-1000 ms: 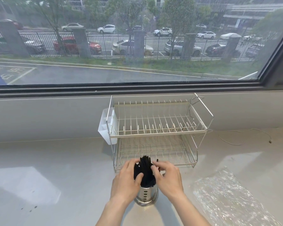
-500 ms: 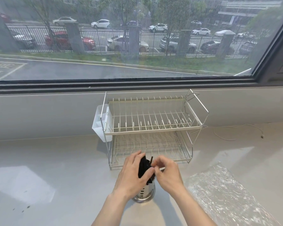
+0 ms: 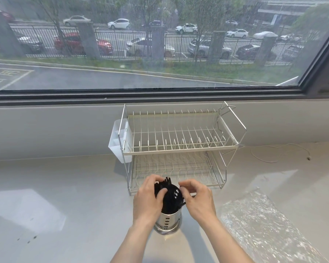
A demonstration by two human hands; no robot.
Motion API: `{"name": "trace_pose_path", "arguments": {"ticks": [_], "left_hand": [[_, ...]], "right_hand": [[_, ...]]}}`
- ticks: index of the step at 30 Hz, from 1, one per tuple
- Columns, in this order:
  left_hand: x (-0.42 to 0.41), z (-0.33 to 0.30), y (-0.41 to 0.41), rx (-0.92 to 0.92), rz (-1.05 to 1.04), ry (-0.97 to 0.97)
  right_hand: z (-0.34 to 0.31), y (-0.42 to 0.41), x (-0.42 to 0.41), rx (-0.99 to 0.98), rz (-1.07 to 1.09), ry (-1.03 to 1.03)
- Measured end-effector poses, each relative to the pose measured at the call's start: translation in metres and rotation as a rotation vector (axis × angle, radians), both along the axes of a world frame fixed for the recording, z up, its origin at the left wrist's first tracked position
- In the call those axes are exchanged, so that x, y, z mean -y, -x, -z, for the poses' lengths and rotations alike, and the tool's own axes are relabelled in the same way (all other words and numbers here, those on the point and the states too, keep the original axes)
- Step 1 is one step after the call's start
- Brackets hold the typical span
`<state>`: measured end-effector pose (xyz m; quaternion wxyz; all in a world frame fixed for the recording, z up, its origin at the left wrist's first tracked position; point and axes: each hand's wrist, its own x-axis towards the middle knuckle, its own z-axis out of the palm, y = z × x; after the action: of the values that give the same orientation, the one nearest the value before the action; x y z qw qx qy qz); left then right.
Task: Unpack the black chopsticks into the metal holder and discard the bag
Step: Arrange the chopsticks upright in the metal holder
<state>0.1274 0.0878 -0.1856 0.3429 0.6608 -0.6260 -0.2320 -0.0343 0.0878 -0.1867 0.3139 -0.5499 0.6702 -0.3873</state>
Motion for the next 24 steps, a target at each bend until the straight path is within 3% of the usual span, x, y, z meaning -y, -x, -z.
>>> {"name": "trace_pose_path", "arguments": {"ticks": [3,10,15,20,24], "left_hand": [[0.003,0.002,0.0,-0.053,-0.063,-0.021],[0.0,-0.001,-0.002,0.023,-0.051,0.063],[-0.003,-0.015,0.004,0.096,-0.028,0.179],[-0.002,-0.044,0.052,0.084,0.18,0.293],[-0.009,-0.045,0.117,-0.058,0.311,0.147]], "right_hand": [[-0.003,0.001,0.0,0.025,-0.032,-0.016],[0.001,0.008,-0.003,0.088,-0.039,-0.039],[0.008,0.039,-0.007,0.207,0.166,-0.015],[0.016,0.101,-0.027,0.093,0.352,-0.053],[0.023,0.17,-0.05,-0.028,0.489,-0.158]]}}
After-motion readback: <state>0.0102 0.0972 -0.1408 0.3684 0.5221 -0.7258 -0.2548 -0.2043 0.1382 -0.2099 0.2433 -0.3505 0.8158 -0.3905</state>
